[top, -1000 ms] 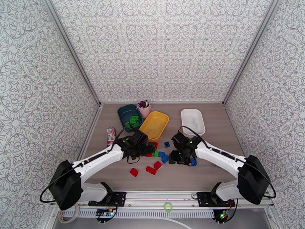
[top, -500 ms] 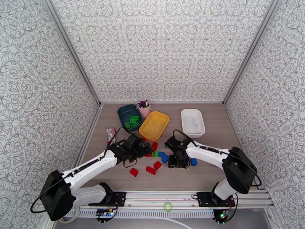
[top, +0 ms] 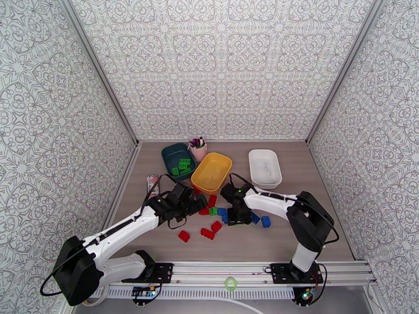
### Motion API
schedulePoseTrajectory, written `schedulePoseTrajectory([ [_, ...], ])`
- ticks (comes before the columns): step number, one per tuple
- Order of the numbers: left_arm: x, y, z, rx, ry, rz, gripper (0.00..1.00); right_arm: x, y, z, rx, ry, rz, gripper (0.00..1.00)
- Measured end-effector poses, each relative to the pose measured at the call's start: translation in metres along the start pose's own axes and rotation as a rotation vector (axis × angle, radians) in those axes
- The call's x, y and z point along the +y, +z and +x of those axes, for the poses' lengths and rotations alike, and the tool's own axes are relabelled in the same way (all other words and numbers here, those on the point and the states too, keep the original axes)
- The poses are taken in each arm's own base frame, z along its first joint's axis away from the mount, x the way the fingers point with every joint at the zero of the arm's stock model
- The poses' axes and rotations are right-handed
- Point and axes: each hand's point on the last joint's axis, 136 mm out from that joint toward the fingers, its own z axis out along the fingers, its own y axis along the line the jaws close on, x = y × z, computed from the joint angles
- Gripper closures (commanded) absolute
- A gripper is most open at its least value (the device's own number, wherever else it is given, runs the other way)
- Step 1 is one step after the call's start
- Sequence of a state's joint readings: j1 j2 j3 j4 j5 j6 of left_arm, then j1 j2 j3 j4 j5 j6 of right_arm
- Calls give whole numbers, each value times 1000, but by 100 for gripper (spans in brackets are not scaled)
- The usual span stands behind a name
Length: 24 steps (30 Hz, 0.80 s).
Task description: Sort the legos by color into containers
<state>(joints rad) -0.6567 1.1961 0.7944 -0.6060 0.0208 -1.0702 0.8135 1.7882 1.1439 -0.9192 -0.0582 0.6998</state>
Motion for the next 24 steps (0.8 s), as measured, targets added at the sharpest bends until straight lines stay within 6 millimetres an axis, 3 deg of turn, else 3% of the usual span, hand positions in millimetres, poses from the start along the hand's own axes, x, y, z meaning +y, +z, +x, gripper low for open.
schedulePoseTrajectory([
  [16,2,0,-11,-7,-41,12,1,-4,-8,-7,-6,-5,18,71],
  [19,1,0,-15,-1,-61,32,1,-3,-20,-6,-20,-4,3,72],
  [24,-7,0,-35,-2,-111,90,1,13,-56,-15,-73,-9,-83,73],
])
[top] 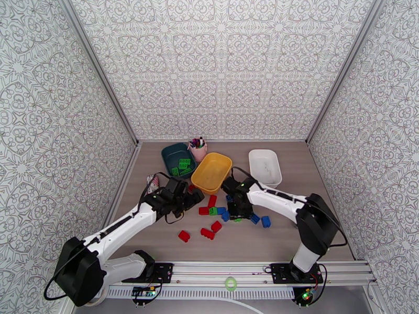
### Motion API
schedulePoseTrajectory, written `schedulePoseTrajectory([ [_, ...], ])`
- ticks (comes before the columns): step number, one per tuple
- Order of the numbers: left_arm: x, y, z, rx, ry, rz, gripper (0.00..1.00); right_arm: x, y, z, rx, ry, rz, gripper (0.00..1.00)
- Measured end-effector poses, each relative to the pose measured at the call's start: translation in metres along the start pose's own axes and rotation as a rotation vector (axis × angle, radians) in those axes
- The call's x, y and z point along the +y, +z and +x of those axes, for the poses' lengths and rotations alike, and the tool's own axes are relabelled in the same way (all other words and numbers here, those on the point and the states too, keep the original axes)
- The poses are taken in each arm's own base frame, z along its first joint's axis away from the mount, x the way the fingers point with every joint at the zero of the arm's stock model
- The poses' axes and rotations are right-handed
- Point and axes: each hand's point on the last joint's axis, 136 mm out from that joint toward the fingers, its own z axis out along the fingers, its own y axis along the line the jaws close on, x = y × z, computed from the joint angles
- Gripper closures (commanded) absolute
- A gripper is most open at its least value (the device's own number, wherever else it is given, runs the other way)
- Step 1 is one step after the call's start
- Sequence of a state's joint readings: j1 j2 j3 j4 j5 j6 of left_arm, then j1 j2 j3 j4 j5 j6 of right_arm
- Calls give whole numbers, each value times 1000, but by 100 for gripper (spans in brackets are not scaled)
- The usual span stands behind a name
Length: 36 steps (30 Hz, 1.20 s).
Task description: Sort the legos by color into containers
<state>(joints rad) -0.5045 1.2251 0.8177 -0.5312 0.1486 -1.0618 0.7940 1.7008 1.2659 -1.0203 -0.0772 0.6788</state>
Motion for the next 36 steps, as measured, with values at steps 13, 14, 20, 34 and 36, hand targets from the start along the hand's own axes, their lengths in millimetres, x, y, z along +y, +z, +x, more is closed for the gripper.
schedulePoseTrajectory([
  [13,-43,-11,-119,-111,-237,331,1,115,-57,-96,-103,-7,-437,73],
  [14,-42,-11,-130,-125,-267,352,1,124,-55,-105,-100,-1,-471,73],
  [20,-26,-13,-174,-187,-385,380,1,162,-48,-161,-102,80,-658,72],
  [34,-15,-37,-190,-238,-406,340,1,235,-78,-289,-196,196,-1065,44],
  [36,-15,-45,-187,-249,-394,332,1,236,-75,-288,-172,215,-1072,41],
])
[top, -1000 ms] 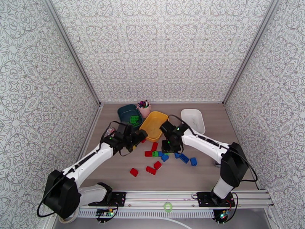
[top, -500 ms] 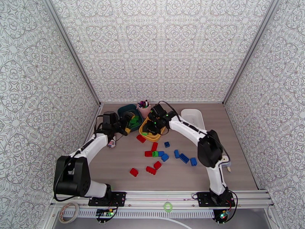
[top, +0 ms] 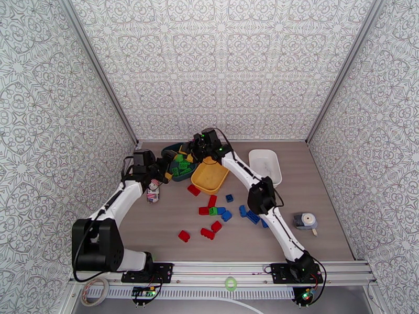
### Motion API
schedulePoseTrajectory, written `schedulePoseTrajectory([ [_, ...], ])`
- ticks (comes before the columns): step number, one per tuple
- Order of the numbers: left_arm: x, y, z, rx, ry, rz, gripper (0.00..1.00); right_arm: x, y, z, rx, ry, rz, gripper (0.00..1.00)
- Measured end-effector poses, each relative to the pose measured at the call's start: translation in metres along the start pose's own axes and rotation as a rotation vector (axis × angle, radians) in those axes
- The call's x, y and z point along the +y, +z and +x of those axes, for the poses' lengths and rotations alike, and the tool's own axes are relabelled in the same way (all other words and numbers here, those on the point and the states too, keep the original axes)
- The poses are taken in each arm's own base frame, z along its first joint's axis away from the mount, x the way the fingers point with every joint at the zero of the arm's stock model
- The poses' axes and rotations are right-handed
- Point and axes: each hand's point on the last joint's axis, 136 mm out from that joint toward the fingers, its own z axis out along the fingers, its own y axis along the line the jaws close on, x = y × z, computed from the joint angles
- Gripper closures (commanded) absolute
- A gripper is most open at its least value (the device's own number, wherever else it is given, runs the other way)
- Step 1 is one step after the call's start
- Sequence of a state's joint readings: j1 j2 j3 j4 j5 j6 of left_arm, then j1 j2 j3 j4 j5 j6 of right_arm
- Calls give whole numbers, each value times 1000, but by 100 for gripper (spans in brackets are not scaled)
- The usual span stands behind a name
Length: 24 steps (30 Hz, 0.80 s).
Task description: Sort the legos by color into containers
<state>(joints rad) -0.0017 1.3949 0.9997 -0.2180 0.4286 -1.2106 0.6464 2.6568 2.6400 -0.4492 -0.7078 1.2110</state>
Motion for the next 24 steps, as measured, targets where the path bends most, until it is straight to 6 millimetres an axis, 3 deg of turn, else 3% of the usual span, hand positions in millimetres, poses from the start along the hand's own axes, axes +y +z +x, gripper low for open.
schedulePoseTrajectory([
  [5,-4,-20,4,-17,55,-4,2,-17,1,7,23,29,28,42],
  [10,15,-24,21,13,142,-110,4,-27,-17,24,49,0,107,45],
  [14,25,-22,55,83,261,-196,7,-5,-56,41,29,-92,166,51],
  [18,34,-24,93,151,400,-261,13,15,-112,58,-31,-197,268,56],
  [21,41,-25,122,211,503,-296,17,2,-155,72,-65,-224,371,56],
  [24,48,-28,152,284,613,-316,21,-38,-197,88,-82,-191,496,56],
])
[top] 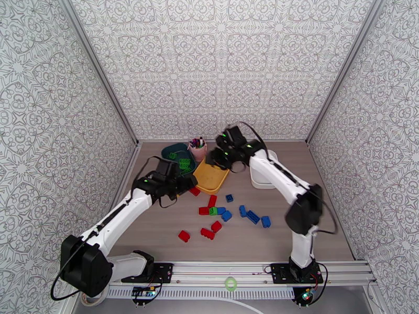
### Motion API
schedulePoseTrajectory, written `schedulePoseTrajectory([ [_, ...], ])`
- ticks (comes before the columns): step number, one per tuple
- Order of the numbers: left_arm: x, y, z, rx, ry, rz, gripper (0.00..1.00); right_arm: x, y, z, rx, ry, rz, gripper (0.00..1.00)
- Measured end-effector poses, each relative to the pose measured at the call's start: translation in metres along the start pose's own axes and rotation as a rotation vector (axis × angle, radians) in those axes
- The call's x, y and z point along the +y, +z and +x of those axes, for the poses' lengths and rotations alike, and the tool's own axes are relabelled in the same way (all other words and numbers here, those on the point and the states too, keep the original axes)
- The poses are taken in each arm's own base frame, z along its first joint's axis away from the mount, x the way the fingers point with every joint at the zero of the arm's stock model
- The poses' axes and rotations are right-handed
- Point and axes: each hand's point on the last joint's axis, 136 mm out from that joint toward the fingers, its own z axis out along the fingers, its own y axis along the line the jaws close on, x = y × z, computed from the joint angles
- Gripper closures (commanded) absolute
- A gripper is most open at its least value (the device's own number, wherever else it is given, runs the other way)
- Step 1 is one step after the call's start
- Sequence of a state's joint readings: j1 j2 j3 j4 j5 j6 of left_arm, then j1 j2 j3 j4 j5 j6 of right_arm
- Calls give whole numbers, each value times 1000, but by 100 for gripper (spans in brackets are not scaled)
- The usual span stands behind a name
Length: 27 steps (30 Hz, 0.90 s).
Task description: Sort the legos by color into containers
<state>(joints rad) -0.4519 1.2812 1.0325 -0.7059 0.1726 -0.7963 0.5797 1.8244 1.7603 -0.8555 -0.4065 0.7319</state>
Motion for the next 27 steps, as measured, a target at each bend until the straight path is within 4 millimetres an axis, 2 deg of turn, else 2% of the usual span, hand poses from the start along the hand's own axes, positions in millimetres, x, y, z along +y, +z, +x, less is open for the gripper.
schedulePoseTrajectory([
  [3,-10,4,27,58,106,-9,24,-55,-15,26,19,53,120,55],
  [6,-20,8,53,115,189,-1,25,-90,-34,50,25,89,197,55],
  [12,-12,34,105,250,285,-55,31,-99,-70,79,-22,72,199,55],
  [15,-6,52,124,313,315,-100,35,-104,-76,90,-31,84,198,55],
  [21,7,80,139,374,322,-168,38,-117,-76,106,-16,122,212,55],
  [27,15,96,143,399,315,-209,38,-115,-84,110,-39,127,195,55],
])
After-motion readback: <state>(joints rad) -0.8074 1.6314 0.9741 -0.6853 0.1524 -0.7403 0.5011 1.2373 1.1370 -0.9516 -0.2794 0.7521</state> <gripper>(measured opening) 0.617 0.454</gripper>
